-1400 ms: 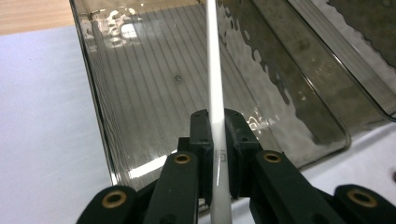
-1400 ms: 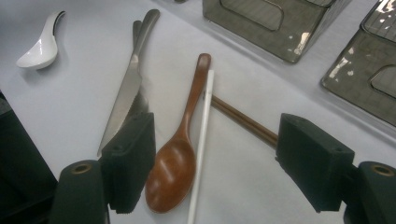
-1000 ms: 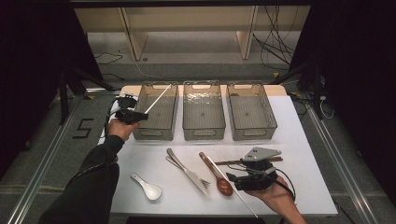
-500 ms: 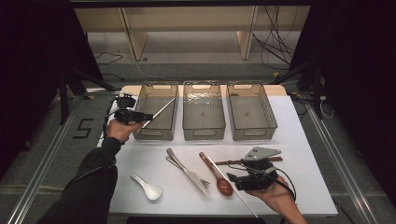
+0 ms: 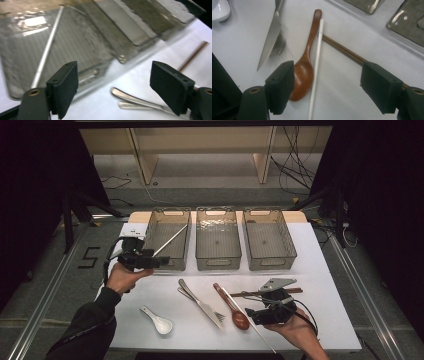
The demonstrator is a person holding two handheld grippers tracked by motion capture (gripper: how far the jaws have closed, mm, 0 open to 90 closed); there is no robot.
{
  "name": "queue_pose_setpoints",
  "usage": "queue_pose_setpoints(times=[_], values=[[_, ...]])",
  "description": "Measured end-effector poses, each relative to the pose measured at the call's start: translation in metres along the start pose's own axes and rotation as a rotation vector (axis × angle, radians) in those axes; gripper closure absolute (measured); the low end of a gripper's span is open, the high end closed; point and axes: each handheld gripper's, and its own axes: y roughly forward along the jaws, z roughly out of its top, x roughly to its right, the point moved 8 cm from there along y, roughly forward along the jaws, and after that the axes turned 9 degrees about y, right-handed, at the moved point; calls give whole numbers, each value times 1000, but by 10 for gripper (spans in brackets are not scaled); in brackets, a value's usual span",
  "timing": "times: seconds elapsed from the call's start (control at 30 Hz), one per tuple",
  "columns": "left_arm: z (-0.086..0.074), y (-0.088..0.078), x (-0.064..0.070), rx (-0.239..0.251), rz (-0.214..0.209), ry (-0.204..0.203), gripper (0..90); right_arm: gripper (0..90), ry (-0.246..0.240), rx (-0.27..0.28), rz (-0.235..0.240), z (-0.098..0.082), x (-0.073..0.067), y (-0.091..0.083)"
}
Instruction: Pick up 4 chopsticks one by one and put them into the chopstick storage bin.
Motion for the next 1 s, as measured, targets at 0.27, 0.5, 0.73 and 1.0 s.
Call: queue_pose_setpoints(times=[0.27, 0.5, 0.73, 1.0], values=[[-13, -15, 33, 27, -54, 67, 187, 298, -13, -70, -16, -8, 2, 7], [-25, -20, 43, 43, -61, 75, 187, 333, -31, -168, -38, -19, 2, 15], [-36, -22, 55, 46, -72, 84, 185, 389, -45, -260, -51, -31, 4, 23], [-39, -28, 66, 72, -73, 117, 182, 479, -64, -340, -48, -40, 1, 30]])
